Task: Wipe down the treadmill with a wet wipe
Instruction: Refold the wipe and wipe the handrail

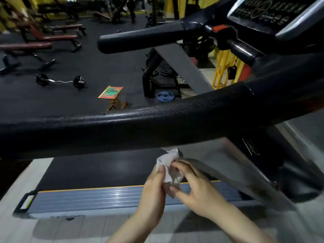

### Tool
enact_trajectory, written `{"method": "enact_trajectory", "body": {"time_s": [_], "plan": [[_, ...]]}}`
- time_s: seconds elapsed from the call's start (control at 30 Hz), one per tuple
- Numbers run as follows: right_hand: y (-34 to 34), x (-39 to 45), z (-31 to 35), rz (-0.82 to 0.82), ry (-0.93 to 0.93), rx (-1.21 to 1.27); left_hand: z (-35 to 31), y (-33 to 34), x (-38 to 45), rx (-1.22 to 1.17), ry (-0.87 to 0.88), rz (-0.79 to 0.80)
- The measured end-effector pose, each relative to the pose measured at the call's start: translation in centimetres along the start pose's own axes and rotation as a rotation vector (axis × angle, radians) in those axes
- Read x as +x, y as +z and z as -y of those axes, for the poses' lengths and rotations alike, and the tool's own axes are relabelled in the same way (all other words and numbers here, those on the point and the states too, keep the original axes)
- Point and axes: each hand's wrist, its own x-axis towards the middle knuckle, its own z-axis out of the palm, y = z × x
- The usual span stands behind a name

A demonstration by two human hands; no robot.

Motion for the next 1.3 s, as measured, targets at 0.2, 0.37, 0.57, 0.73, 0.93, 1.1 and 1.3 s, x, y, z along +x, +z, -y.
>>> {"method": "enact_trajectory", "body": {"time_s": [0.2, 0.37, 0.57, 0.73, 0.93, 1.1, 1.3], "plan": [[2.0, 0.7, 1.7, -0.263, 0.219, -0.025, -1.1, -2.4, 0.9, 0.081, -0.105, 0.194], [2.2, 0.1, 1.5, -0.336, 0.298, -0.04, -1.1, -4.0, 0.8, 0.291, -0.106, 0.275], [-0.2, -2.8, -0.3, -0.813, 0.577, -0.105, -2.2, -5.8, 1.0, 0.502, -0.014, 0.492], [-4.6, 1.0, 0.4, -1.228, 0.569, 0.209, -5.7, -4.9, 2.1, 0.64, 0.309, 0.681], [-1.7, 3.8, -1.3, -0.976, 0.39, 0.103, -4.7, -2.7, 5.5, 0.901, 0.567, 0.733], [-1.2, -1.2, -8.6, -0.965, 0.618, -0.018, -3.1, 0.1, 6.9, 1.082, 0.782, 0.822], [-2.3, -3.0, -9.5, -0.91, 0.639, 0.266, 0.0, 6.9, 7.5, 1.22, 0.892, 0.943]]}}
